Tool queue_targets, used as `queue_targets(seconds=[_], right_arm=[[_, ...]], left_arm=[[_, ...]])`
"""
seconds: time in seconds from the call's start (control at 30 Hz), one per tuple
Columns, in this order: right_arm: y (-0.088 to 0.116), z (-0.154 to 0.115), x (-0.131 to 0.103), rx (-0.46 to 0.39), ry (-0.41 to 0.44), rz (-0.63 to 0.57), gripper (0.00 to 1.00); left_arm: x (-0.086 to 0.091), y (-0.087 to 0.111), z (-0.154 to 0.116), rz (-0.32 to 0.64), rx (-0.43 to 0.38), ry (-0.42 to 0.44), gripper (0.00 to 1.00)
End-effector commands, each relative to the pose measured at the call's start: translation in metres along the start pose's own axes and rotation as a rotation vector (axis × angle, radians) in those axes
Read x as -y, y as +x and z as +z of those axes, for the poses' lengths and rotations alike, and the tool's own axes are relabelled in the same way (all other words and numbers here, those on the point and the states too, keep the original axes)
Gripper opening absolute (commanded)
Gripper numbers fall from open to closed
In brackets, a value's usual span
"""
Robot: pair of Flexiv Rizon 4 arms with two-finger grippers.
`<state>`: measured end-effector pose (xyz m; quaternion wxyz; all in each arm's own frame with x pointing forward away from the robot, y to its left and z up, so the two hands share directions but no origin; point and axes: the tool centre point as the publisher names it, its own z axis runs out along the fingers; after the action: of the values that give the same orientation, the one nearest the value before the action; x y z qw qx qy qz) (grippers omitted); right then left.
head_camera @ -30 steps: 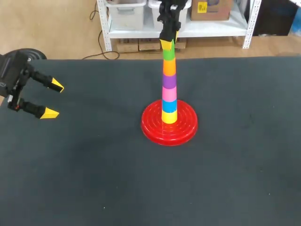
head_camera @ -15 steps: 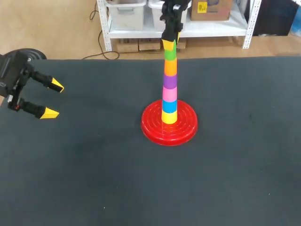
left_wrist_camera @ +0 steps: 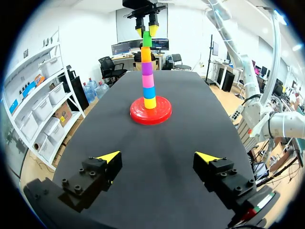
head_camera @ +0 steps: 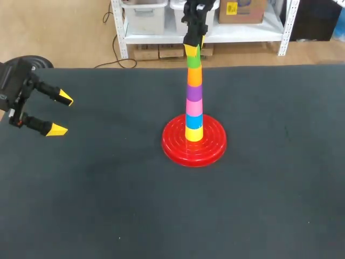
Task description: Pick up and stack the cylinders on the red base in this order: pink,purple,orange,green
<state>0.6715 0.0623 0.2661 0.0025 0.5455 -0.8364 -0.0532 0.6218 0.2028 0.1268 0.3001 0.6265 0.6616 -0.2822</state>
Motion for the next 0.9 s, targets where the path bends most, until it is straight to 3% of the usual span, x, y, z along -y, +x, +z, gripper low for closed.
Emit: queue_targets(seconds=[0.03, 0.9], right_arm=[[0.0031, 0.0014, -0.0013, 0.01, 0.005, -0.001, 0.0], [0.005, -0.0046, 0.0008, 0.024, -0.01, 0.008, 0.0]], left_arm=[[0.0003, 0.0014, 0.0001, 0.003, 0.003, -0.002, 1.0], [0.0003, 0.0014, 0.0001, 0.003, 0.003, -0.002, 1.0]])
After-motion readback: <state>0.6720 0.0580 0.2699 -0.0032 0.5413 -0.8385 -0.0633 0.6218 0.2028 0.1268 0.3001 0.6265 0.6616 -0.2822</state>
